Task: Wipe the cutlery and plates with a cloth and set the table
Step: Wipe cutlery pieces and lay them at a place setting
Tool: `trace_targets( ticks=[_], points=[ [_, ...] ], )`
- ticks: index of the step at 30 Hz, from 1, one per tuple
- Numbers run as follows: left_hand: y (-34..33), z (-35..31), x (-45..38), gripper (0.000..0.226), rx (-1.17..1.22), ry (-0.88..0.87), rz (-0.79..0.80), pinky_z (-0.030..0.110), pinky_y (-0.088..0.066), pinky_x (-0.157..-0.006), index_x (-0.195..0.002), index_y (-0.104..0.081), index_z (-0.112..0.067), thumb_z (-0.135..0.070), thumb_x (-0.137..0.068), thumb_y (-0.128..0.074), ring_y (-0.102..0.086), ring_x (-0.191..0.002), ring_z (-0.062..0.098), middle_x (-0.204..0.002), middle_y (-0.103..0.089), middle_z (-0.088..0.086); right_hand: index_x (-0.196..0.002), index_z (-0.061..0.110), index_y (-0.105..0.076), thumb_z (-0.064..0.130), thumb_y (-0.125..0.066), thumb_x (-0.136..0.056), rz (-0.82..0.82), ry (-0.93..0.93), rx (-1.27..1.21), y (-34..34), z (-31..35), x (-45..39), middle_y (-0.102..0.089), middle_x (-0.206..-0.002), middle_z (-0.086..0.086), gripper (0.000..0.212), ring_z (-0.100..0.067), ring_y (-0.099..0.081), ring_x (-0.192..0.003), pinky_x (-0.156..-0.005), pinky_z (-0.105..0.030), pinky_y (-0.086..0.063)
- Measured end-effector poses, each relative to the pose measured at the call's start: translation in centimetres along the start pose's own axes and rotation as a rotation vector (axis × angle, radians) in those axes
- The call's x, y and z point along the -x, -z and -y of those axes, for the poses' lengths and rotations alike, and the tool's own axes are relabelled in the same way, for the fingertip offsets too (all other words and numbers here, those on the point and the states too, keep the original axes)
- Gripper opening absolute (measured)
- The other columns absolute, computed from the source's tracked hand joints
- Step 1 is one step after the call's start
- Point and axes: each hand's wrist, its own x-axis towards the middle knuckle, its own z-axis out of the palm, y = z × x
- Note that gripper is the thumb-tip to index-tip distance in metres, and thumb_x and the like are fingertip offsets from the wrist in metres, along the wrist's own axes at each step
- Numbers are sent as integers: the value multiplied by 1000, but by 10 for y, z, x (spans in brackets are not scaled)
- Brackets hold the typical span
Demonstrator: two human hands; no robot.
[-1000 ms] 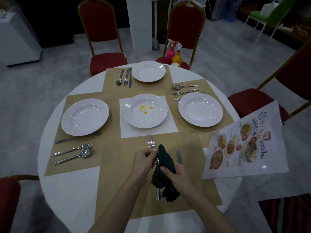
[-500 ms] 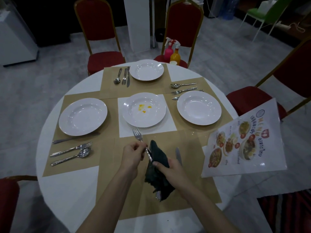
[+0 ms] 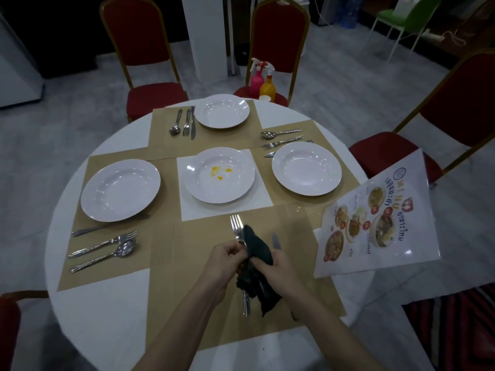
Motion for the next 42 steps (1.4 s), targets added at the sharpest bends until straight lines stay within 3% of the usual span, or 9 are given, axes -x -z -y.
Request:
trace_targets(
  ticks=[4, 8, 12, 17, 24, 27, 29, 33, 42],
  points=[
    [9, 4, 0, 17, -13, 30, 109, 18, -44, -52, -77, -68, -5, -1, -90, -58, -52, -52, 7, -61, -59, 2, -94, 9, -69, 22, -61, -93, 83, 6, -8, 4, -6, 10, -72, -86, -8, 15, -18, -69, -86, -79, -33, -54],
    [10, 2, -9, 18, 82, 31, -7, 20, -45, -52, -76, -65, 1, -4, -92, -59, -50, -54, 12, -60, -57, 5, -98, 13, -67, 25, -61, -93, 110, -8, -14, 6, -11, 16, -71, -87, 1, 14, -10, -68, -88, -73, -21, -51],
    [-11, 4, -9, 16, 32, 26, 31, 22, -42, -55, -86, -65, 11, -1, -92, -56, -50, -58, 14, -68, -57, 11, -92, 11, -69, 19, -61, -93, -4, -15, -69, 10, -8, 9, -73, -86, -7, 11, -18, -70, -84, -76, -31, -54],
    [-12, 11, -14, 14, -27, 33, 61, 19, -43, -52, -82, -65, 2, -1, -92, -56, -50, -51, 7, -67, -57, 8, -94, 11, -68, 20, -60, -93, -33, 4, -14, 7, -16, 10, -72, -85, -4, 13, -14, -69, -83, -76, -32, -55],
    [1, 32, -40, 23, 153, 67, -184, 24, -47, -52, -73, -60, -2, -7, -95, -56, -51, -53, 15, -59, -56, 8, -88, 16, -63, 23, -61, -93, -91, -47, 4, 27, -28, 30, -68, -80, 2, 8, -16, -67, -81, -69, -25, -52],
    [-17, 42, -42, 23, -60, 45, -71, 21, -45, -47, -71, -59, -1, -6, -93, -56, -50, -47, 14, -55, -55, 6, -97, 9, -65, 29, -61, -93, -233, -108, -60, 48, -26, 39, -71, -90, -4, 20, -18, -68, -86, -67, -19, -54],
    [-33, 49, -46, 25, -280, 3, -30, 22, -42, -45, -65, -58, -4, -9, -90, -60, -51, -44, 14, -50, -56, 3, -101, 10, -66, 34, -59, -93, -227, -156, -171, 55, -24, 46, -73, -95, -6, 26, -16, -69, -89, -77, -25, -57],
    [-49, 62, -62, 31, -580, -87, 2, 37, -50, -58, -53, -55, -14, -9, -83, -62, -63, -55, 24, -55, -64, 11, -102, 17, -68, 39, -57, -93, -257, -192, -303, 57, -29, 60, -74, -97, 0, 26, -13, -70, -92, -85, -33, -57],
    [-61, 84, -60, 11, -549, -149, -13, 38, -55, -63, -69, -61, -14, -10, -77, -69, -64, -62, 16, -64, -65, 0, -110, 12, -68, 43, -55, -91, -272, -257, -397, 53, -33, 63, -74, -104, -4, 39, -16, -70, -99, -83, -30, -57]
  ],
)
